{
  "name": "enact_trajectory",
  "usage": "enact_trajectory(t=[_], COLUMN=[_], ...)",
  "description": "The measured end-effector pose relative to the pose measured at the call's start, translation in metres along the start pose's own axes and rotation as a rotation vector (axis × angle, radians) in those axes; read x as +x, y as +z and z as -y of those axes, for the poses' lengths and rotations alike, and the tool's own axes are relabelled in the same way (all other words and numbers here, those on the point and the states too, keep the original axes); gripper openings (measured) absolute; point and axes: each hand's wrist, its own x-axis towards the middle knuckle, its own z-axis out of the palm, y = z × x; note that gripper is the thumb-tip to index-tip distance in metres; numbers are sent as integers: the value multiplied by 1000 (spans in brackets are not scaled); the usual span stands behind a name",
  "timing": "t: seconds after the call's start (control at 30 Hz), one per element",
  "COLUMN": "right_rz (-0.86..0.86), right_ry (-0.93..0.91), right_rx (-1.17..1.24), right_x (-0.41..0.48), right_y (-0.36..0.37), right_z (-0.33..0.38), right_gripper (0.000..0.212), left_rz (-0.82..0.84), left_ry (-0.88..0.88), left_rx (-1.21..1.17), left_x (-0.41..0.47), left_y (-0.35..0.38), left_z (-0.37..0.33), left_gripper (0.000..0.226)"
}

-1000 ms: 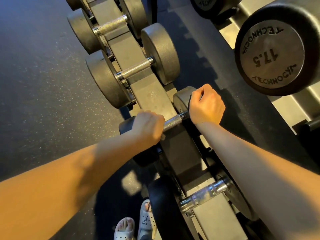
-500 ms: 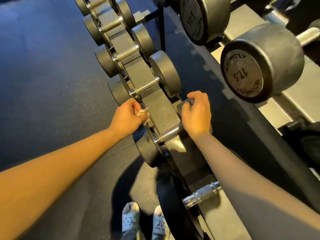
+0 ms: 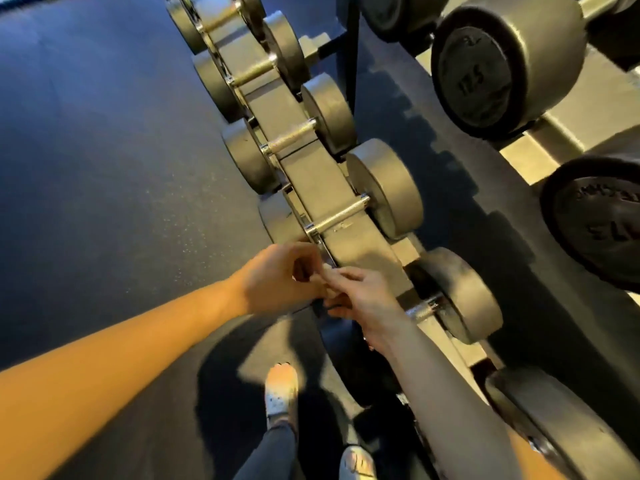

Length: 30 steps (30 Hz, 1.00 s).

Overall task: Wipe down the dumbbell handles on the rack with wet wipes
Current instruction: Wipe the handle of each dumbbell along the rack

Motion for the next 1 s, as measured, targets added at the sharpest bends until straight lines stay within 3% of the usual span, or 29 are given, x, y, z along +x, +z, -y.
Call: enact_trajectory(t=[0.07, 0.2, 0.37, 0.5, 0.6, 0.67, 0.8, 0.87, 0.93, 1.0], right_rz=[-126, -382, -251, -105, -42, 23, 271, 381, 419, 424], right_ry=[-76, -300, -630, -786, -865, -771, -112, 126, 238, 109], right_rx=[-53, -455, -1027, -1478, -1688, -1752, -1675, -1546, -1452, -1543], right_x=[16, 57, 94, 114, 129, 144, 181, 196, 200, 192], right_y=[0, 0, 3, 4, 6, 12, 42, 53, 55, 48], right_z=[9, 28, 29, 28, 46, 59, 92, 102, 106, 104], right_gripper=[17, 12, 30, 34, 32, 21, 24, 20, 26, 28], left_rz=[-95, -630, -690, -874, -906, -900, -927, -920, -898, -853], left_ry=[44, -43, -488, -546, -536, -512, -519, -529, -519, -507], left_rx=[27, 43, -502, -667, -656, -662, -686, -640, -550, -414], left_x=[5, 48, 99, 106, 109, 110, 109, 109, 109, 108], left_y=[-24, -43, -19, -1, 2, 2, 3, 4, 3, 1], left_z=[13, 43, 43, 41, 49, 51, 53, 53, 51, 49], left_gripper=[11, 4, 24, 21, 17, 18, 22, 25, 27, 30])
